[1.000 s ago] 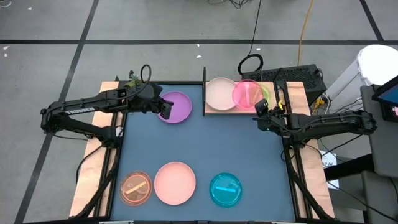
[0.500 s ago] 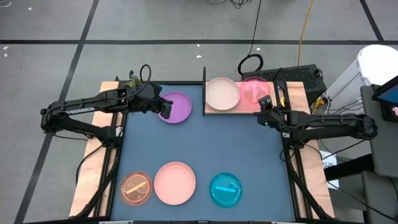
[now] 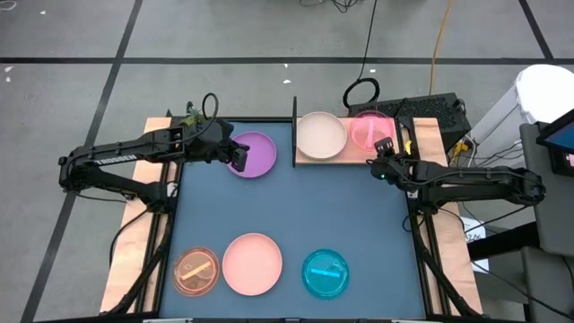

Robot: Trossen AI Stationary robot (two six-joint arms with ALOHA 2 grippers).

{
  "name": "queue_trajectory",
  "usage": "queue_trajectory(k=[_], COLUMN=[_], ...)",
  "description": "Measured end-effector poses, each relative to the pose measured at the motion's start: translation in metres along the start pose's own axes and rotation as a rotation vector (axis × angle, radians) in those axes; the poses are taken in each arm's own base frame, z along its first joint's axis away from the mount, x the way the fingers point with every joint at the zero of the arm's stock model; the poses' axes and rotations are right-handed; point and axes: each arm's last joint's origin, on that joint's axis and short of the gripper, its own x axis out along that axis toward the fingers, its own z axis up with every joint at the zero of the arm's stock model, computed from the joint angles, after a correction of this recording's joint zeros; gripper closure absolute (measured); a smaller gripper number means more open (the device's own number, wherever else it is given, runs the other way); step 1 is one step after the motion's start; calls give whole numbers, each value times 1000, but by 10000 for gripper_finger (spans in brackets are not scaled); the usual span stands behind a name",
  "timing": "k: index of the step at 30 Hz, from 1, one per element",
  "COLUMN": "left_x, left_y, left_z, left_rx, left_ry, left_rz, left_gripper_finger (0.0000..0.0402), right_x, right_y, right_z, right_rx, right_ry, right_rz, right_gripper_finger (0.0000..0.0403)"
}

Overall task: Place and stack plates onto a shelf
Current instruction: Stack the pink plate on top of the green plate on the shelf

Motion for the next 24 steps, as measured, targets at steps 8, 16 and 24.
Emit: queue_trajectory(k=[8, 16, 24], left_x=[0, 0, 0], left_y=[0, 0, 0], left_z=[0, 0, 1], left_rx=[-7, -11, -13], left_ry=[0, -1, -7], left_rz=[0, -1, -4], left_gripper_finger=[398, 398, 398], right_x=[5, 12, 19], right_y=[-8, -7, -6], right_z=[1, 8, 14], right_rx=[8, 35, 51], right_ry=[-8, -72, -96], right_rz=[-6, -32, -77], right_gripper_finger=[403, 403, 403])
